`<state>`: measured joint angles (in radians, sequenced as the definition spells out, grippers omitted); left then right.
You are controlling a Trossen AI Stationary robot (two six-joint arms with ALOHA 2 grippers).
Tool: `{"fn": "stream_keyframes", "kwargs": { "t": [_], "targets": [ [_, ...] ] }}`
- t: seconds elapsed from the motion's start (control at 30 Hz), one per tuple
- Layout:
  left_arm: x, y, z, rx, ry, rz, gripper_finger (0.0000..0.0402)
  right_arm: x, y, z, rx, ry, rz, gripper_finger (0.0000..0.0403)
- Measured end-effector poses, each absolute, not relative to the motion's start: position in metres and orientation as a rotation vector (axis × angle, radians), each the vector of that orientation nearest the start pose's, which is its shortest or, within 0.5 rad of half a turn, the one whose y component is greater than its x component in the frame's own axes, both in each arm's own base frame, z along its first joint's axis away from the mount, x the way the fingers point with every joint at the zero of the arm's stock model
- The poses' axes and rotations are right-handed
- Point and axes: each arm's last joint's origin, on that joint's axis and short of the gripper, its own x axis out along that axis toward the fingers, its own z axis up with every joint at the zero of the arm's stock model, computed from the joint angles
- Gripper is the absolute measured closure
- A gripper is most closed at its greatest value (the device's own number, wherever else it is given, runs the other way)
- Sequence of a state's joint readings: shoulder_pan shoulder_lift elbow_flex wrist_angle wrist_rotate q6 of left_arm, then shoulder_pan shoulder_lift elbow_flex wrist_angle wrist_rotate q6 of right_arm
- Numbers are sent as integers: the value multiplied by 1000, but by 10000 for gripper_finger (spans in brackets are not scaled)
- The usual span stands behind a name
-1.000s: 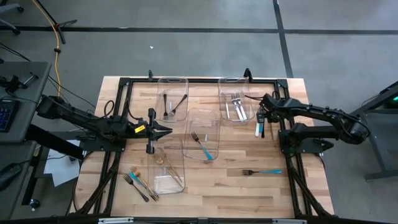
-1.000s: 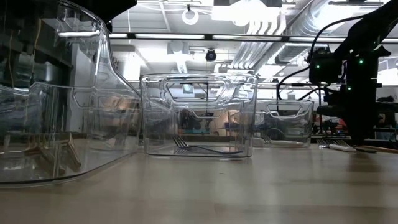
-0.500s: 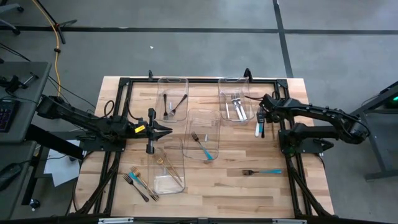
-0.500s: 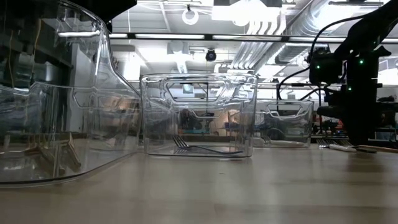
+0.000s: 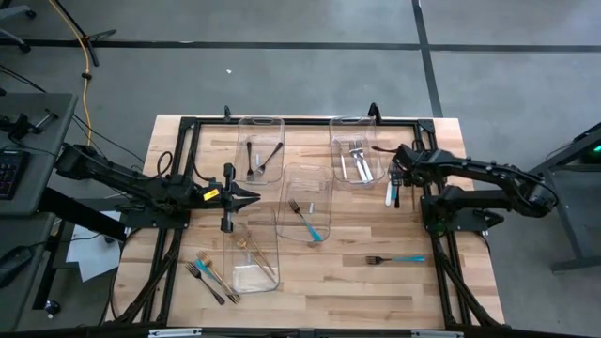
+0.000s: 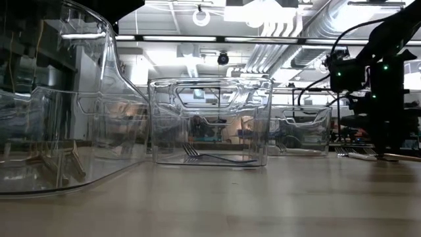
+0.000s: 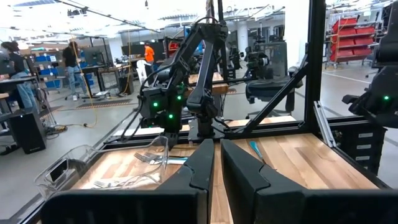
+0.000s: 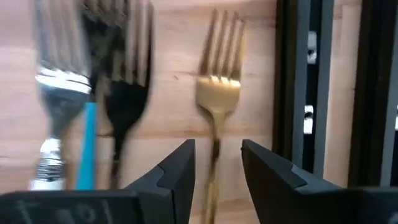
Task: Sort silverware by color (type)
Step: Put the gold fork into the bottom left transparent bin
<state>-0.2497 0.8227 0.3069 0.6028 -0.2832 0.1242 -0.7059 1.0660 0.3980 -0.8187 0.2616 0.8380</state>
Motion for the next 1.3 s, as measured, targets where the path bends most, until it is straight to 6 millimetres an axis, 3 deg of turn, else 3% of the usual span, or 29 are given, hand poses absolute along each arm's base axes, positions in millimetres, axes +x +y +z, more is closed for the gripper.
{"fn": "stream_keyframes", "kwargs": {
  "t": [0.33, 0.63, 1.13, 1.3],
  "targets": [
    [175, -36, 237, 101, -82, 39, 378, 92, -88, 127, 967, 1092, -1388, 298],
    [175, -36, 237, 102, -82, 39, 378, 92, -89, 127, 946, 1077, -1409, 393],
    [175, -36, 237, 101, -82, 39, 378, 93, -91, 128, 920, 1047, -1434, 398],
    [175, -36, 237, 103, -82, 39, 378, 102, -100, 142, 871, 979, -1433, 400]
  ]
}}
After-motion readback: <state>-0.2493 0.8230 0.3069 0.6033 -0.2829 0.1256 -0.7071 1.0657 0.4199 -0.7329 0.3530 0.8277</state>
